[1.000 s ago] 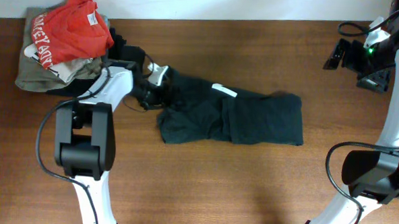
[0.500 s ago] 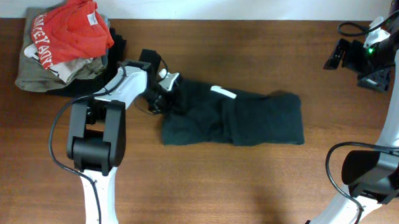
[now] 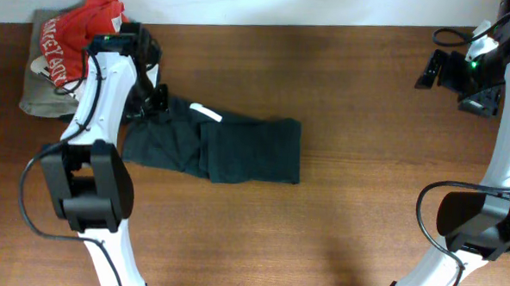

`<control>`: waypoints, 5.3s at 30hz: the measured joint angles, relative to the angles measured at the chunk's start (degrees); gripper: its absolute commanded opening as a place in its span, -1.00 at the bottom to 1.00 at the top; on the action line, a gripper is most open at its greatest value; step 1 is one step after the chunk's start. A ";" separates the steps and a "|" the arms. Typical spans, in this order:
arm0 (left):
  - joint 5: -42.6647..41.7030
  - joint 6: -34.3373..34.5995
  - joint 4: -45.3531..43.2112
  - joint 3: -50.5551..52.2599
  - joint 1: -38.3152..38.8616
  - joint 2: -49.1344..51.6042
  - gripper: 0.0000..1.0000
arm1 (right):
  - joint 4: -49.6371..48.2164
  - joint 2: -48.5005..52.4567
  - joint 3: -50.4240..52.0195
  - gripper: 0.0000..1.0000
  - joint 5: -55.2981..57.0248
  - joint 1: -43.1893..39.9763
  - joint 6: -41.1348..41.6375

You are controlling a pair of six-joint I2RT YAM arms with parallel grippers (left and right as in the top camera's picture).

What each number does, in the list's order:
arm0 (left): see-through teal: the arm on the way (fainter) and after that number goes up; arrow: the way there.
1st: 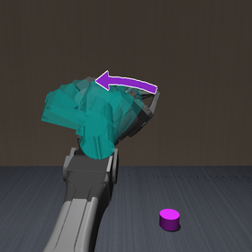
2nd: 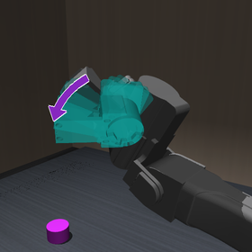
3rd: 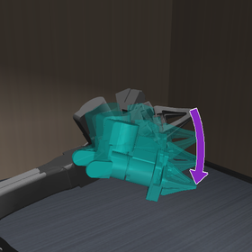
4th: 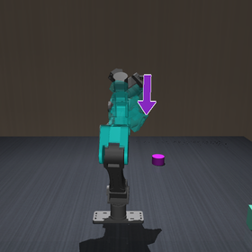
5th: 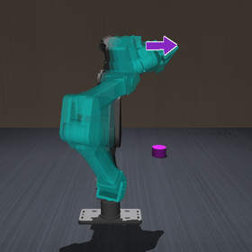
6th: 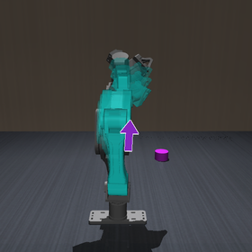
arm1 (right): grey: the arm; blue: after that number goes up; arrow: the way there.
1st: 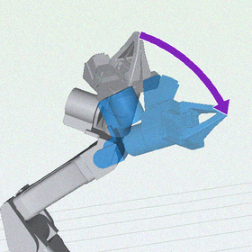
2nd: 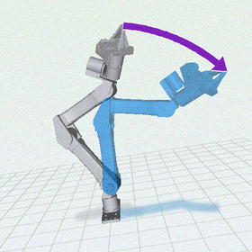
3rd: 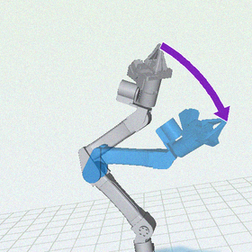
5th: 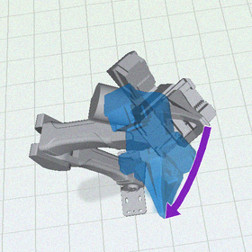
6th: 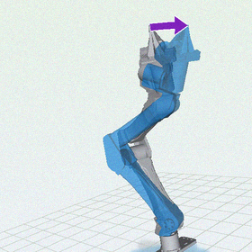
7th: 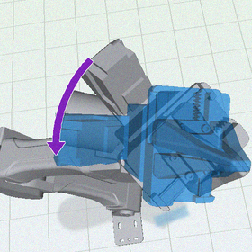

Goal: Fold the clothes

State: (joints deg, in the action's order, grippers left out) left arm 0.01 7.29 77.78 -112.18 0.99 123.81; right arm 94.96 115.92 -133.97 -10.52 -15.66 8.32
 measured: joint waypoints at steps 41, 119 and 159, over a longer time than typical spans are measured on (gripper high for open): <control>-10.97 6.08 -11.45 -0.85 32.44 2.95 0.46 | 0.00 0.00 0.00 0.97 0.00 0.00 0.00; -23.87 -4.22 -10.71 -4.79 24.55 2.10 0.37 | -0.02 0.00 0.00 0.97 0.15 0.00 -0.20; -19.54 3.56 -15.67 -10.82 35.63 11.47 -0.78 | -0.02 0.00 0.00 0.97 0.17 0.00 -0.20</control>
State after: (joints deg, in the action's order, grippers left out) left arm -19.53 10.85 62.11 -123.00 36.62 135.28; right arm 94.94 115.92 -133.97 -10.35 -15.66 8.12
